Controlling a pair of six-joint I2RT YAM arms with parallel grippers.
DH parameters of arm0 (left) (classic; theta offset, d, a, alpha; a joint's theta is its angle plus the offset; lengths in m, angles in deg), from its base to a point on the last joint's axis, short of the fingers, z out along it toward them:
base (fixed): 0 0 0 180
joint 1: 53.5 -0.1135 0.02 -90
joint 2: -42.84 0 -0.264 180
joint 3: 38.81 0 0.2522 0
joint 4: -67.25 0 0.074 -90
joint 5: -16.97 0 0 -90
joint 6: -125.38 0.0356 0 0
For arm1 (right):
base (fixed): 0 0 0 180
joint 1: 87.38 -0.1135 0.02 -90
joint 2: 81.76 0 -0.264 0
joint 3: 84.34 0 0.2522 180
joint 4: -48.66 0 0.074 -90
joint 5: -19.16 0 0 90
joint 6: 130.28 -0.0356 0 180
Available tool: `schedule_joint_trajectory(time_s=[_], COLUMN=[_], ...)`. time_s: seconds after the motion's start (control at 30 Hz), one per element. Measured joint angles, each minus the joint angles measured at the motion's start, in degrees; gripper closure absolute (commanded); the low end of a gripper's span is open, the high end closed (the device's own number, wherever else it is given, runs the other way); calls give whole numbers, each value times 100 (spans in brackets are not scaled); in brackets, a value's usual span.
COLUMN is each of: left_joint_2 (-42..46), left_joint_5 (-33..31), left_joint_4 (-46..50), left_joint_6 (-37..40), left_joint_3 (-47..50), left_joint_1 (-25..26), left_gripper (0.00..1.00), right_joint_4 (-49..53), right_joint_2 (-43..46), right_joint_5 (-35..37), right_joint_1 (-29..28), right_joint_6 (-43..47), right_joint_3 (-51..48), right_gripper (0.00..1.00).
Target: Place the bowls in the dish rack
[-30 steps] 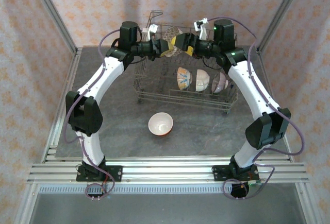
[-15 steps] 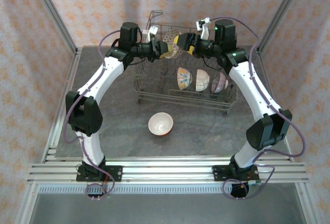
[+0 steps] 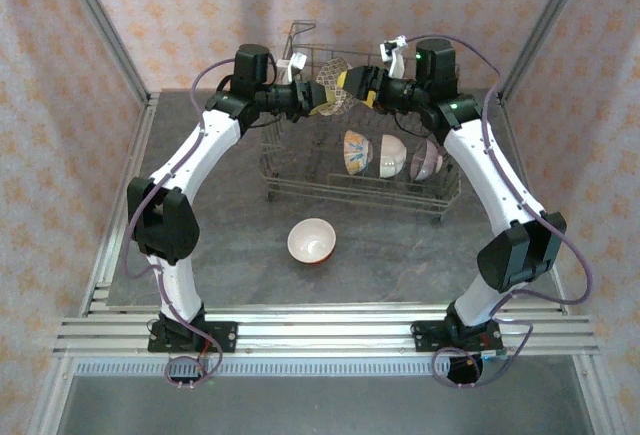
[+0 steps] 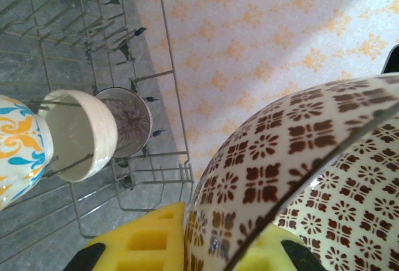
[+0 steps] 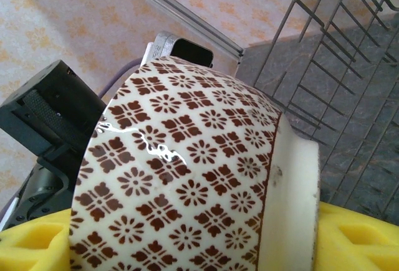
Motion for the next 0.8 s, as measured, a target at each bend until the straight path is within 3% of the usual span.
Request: schedule_joint_trajectory(time_s=[0.1, 0.57, 0.8], left_joint_2=[-9, -179, -236], left_joint_5=[-79, -492, -1115], left_joint_4=[247, 988, 1727], left_joint_6=[201, 782, 1390], left_joint_3=[-111, -551, -938], left_joint_1=[0, 37, 37], left_gripper=[78, 63, 53], right_joint_4=[59, 671, 1296], right_joint_2=[0, -42, -264], right_joint_5=[15, 450, 1008], right_joint_1=[-13, -26, -42], right_joint_6=[55, 234, 407], right_joint_3=[0, 114, 402], right_gripper=[50, 53, 53])
